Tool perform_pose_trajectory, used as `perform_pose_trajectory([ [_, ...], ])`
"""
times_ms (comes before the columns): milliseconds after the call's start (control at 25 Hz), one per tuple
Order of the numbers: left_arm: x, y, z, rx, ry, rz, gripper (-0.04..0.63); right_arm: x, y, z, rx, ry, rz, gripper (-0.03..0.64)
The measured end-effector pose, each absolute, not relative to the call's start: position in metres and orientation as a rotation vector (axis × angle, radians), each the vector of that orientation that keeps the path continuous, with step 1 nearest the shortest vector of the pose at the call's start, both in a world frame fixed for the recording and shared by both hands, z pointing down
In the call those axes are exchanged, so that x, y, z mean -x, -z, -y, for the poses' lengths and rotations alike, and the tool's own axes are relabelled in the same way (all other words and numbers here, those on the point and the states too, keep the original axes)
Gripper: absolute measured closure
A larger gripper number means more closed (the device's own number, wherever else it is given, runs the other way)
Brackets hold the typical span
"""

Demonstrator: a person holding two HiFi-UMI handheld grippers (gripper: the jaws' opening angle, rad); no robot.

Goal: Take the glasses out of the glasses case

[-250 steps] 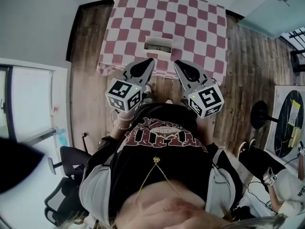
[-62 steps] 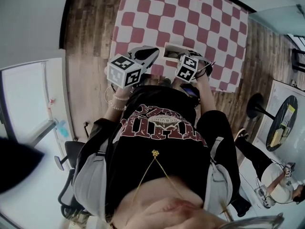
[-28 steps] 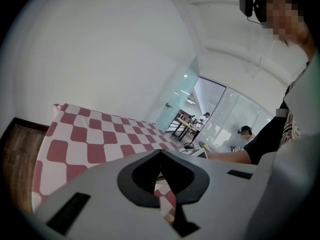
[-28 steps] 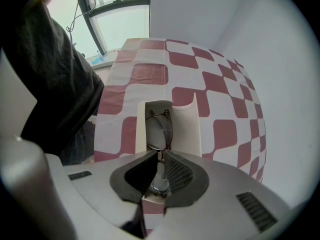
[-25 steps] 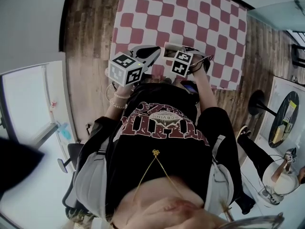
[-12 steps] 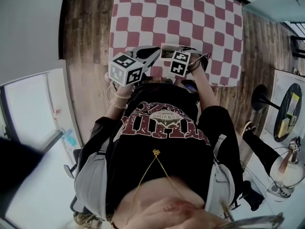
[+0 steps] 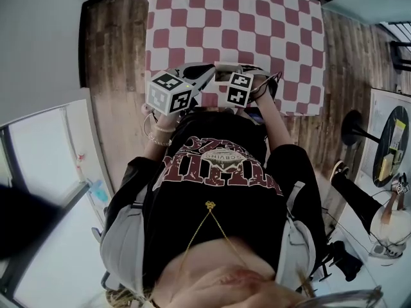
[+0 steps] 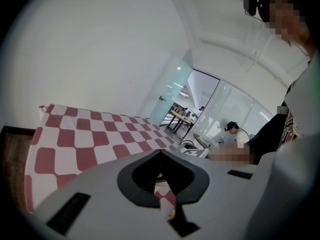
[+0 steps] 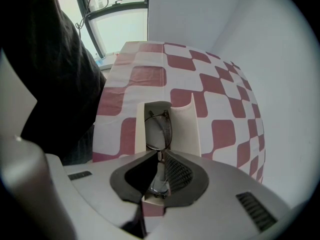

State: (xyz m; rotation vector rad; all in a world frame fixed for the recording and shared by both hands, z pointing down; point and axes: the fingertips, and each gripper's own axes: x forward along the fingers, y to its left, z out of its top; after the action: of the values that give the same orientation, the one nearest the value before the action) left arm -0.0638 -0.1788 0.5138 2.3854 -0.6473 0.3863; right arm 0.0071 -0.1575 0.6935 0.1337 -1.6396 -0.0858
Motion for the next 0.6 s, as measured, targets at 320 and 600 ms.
perform_pose_trajectory([
  [320,0.0647,-0.5153,0.1789,-2.387,-0.398,0.638,0.588,-0.0069,-0.6933,0.1574,-0.131,0.103,1.637,0.561],
  [600,0.0670,-0.5153,0.1765,-2.387,-0.388,0.642,0.588,-0.0073,-0.6895,0.1569,-0.157,0.134,1.658,0.566],
])
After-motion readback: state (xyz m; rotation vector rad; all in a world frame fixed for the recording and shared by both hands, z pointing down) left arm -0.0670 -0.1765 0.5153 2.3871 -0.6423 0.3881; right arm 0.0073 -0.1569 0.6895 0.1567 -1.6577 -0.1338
